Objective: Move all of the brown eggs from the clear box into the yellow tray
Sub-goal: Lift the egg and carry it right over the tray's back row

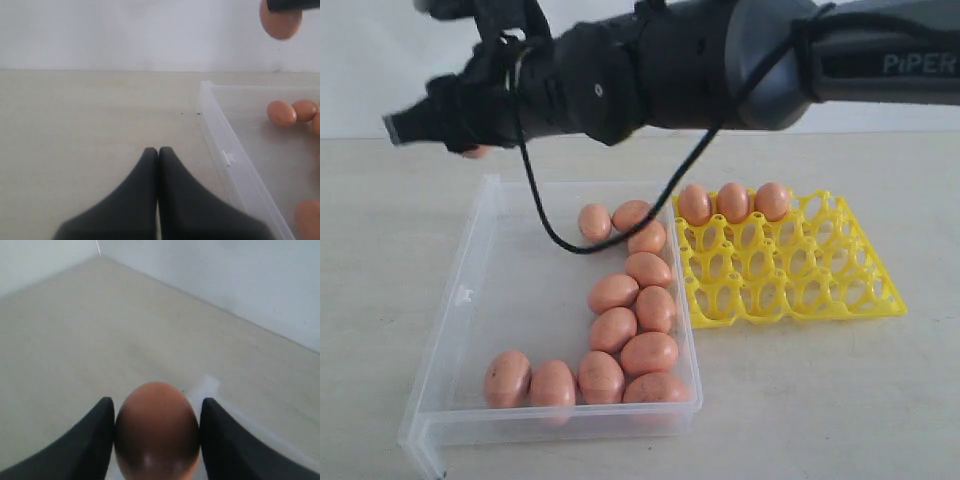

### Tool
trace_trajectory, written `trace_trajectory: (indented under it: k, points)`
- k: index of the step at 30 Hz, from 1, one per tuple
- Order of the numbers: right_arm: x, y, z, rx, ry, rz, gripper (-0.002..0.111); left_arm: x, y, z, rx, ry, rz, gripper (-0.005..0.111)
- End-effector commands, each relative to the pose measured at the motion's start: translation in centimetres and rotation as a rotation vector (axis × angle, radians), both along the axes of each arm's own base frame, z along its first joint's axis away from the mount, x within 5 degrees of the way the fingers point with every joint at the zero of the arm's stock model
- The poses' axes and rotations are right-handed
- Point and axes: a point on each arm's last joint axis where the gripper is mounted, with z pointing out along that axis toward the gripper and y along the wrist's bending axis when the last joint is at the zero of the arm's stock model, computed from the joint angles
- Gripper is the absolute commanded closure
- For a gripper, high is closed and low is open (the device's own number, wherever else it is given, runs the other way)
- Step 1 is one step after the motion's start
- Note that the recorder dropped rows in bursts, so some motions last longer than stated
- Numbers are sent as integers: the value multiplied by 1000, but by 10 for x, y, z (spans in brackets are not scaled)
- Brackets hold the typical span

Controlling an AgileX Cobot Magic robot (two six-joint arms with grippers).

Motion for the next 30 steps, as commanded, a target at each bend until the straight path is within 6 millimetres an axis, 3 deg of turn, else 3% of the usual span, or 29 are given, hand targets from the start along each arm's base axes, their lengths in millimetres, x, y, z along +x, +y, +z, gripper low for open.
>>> trace_trajectory:
  k: [1, 4, 7, 10, 13, 20, 23, 25, 28, 30]
  points:
    - [-6, -39, -19, -415, -163, 102, 109, 0, 0, 0, -4, -5, -6, 111]
    - [-7, -56, 6, -629, -350, 126, 109, 0, 0, 0, -4, -5, -6, 111]
    - [-3, -76, 46, -641, -517, 7, 109, 0, 0, 0, -4, -5, -6, 111]
    - [16, -119, 73, -499, -474, -343, 109, 0, 0, 0, -4, -5, -6, 111]
    - [38, -175, 79, -328, -361, -715, 109, 0, 0, 0, -4, -5, -6, 111]
    - [66, -297, 74, 233, -122, -1023, 109, 0, 0, 0, -4, -5, -6, 111]
    - [72, -335, 71, 341, -52, -946, 109, 0, 0, 0, -4, -5, -6, 111]
    - [72, -354, 69, 324, -22, -832, 109, 0, 0, 0, -4, -5, -6, 111]
    - [63, -375, 68, 128, -118, -509, 109, 0, 0, 0, -4, -5, -6, 111]
    - [58, -386, 66, 120, -187, -332, 109, 0, 0, 0, -4, -5, -6, 111]
